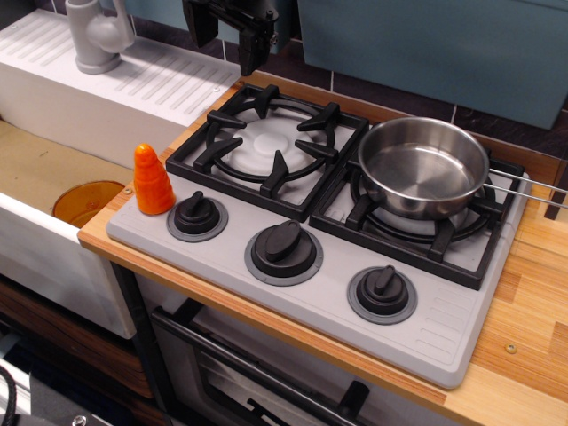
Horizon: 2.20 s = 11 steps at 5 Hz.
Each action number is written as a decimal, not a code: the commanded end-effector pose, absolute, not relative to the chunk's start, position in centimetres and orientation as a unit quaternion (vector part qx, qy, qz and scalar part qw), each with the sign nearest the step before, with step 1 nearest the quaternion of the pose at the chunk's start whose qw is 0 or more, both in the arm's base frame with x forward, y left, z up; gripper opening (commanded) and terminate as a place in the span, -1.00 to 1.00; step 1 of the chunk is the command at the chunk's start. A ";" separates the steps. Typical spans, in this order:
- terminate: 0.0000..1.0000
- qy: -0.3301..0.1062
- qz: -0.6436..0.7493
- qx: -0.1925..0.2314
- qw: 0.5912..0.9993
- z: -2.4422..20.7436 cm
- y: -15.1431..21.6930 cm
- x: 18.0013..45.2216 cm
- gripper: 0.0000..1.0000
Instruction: End effector reaching pot or pan
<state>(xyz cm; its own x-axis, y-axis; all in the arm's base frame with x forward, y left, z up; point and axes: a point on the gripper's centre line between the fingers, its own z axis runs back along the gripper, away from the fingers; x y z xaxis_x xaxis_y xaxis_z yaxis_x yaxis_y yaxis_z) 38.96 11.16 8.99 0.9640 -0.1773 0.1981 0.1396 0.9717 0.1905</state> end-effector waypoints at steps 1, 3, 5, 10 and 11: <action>-1.00 -0.107 -0.080 0.088 0.987 9.0 11.2 39.0 1.00; -1.00 -0.092 -0.044 0.079 0.992 9.9 7.6 37.6 1.00; -1.00 -0.071 -0.005 0.064 0.995 10.7 3.2 36.1 1.00; -1.00 -0.073 0.023 0.046 0.996 9.8 -3.2 38.2 1.00; -1.00 -0.081 0.008 0.049 0.995 8.8 -2.5 38.7 1.00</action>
